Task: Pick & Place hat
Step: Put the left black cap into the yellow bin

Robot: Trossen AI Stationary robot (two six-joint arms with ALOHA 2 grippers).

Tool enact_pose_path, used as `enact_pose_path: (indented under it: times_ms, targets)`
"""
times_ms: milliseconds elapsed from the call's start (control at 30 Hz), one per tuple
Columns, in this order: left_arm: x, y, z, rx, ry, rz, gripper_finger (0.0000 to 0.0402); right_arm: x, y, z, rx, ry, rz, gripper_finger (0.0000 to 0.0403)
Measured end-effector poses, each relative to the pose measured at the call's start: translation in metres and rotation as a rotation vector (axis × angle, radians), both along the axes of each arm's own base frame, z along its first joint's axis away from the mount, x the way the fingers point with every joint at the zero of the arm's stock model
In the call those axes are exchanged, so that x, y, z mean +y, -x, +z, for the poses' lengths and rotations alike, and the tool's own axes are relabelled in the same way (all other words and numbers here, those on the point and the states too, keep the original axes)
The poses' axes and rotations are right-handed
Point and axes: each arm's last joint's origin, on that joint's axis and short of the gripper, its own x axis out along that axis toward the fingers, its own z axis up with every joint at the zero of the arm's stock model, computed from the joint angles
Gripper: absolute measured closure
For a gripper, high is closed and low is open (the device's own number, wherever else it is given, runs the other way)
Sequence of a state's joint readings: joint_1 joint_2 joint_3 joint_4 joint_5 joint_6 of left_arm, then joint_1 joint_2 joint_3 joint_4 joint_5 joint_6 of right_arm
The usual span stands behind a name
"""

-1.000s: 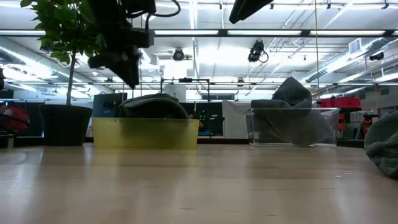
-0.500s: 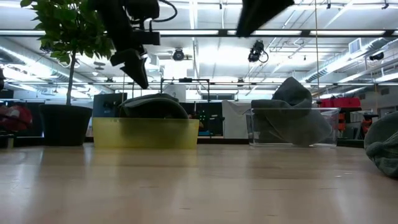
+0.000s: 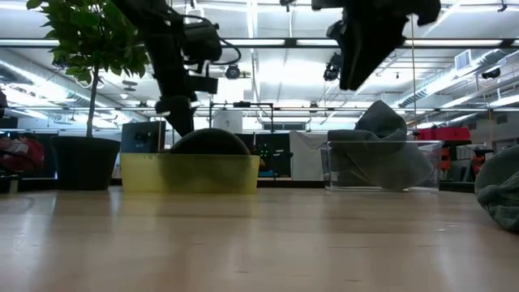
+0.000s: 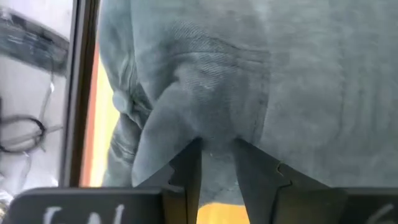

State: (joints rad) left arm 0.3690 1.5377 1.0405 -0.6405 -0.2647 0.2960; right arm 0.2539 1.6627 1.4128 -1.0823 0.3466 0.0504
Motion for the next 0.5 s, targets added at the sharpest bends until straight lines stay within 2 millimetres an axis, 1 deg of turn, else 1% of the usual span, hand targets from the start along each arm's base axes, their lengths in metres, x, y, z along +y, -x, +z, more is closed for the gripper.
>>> enact_pose_path:
  times_ms: [67,200,300,400,500]
  targets:
    - [0.001,-0.002,-0.004,-0.006,0.014,0.034,0.0322,0.0,0.0,-0.009,0.005,0.007,0.022,0.0269]
    - [0.002,-0.005,-0.007,-0.014,0.017,0.039,0.0387,-0.001,0.004,-0.027,0.042,0.024,0.057,0.0269]
    - [0.0,-0.008,-0.005,-0.061,0.014,0.053,0.0396,-0.001,0.006,-0.035,0.054,0.024,0.045,0.0269]
    - [-0.005,-0.011,0.0,-0.112,0.017,0.074,0.0398,-0.001,0.007,-0.038,0.042,0.014,0.013,0.0269]
    - [-0.01,-0.018,0.011,-0.167,0.025,0.092,0.0398,-0.001,0.007,-0.038,0.043,0.013,0.01,0.0269]
